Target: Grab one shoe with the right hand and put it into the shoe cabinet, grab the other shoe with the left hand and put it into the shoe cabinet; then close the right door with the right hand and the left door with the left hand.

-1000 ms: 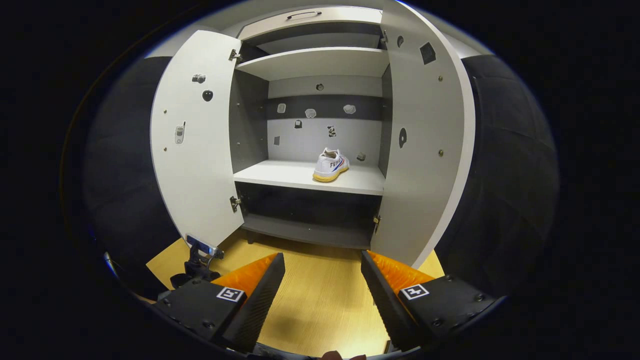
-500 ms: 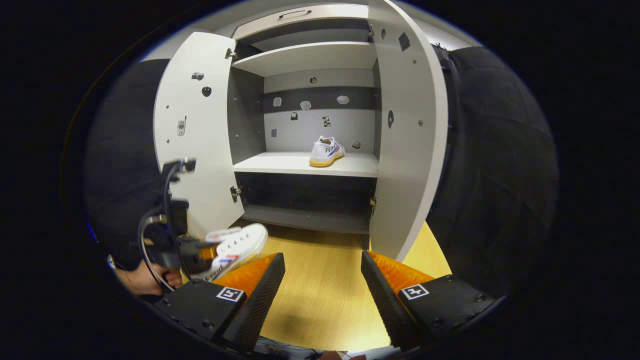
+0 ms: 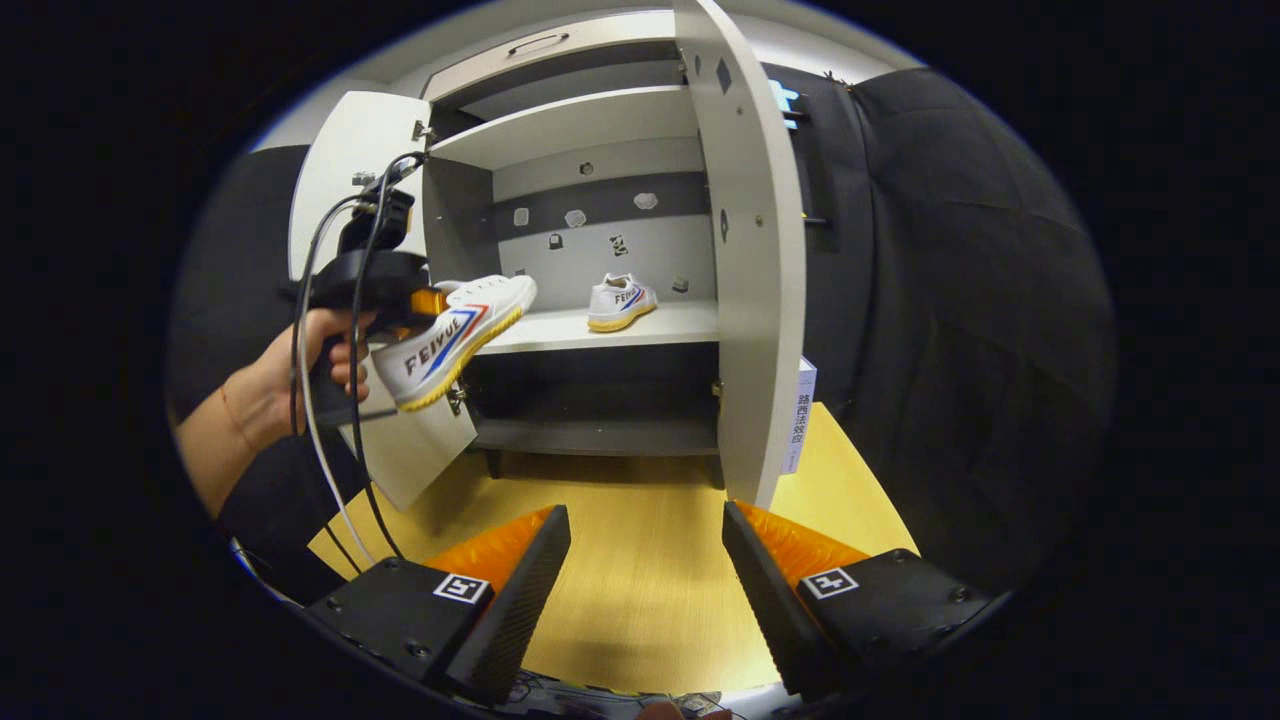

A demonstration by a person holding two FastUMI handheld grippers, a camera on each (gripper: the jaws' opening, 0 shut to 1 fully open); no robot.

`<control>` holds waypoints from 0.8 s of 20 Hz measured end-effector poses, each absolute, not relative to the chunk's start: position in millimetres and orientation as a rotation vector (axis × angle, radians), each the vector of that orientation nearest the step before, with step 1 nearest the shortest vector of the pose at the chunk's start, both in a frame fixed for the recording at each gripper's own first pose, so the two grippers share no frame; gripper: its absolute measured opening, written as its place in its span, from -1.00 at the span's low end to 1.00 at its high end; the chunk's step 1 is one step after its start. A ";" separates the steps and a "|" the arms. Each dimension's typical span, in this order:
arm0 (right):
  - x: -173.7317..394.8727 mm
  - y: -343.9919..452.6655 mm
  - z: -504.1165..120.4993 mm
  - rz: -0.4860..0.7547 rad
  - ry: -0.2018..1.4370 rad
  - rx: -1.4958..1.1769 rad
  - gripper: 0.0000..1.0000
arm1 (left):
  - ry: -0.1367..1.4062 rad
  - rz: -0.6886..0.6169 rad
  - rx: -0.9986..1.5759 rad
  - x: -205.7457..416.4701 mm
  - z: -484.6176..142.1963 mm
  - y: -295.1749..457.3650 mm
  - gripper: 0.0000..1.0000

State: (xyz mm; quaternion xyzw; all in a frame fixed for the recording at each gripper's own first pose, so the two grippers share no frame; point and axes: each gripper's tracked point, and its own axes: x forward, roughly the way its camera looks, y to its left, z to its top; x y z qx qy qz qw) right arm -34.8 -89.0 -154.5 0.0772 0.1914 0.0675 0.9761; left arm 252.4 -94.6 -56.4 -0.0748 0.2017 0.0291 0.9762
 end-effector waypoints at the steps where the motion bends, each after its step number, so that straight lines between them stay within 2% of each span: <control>1: -36.7 -96.4 -157.2 0.121 0.387 0.162 0.95 | 0.406 0.076 -0.146 270.5 -50.0 -92.1 -0.91; 9: -50.2 -149.1 -176.0 0.019 0.421 0.195 0.95 | 0.473 0.247 -0.148 408.0 -56.3 -63.7 -0.91; 16: -55.0 -188.9 -181.8 -0.035 0.436 0.174 0.95 | 0.541 0.375 -0.092 459.7 -97.6 -43.3 -0.90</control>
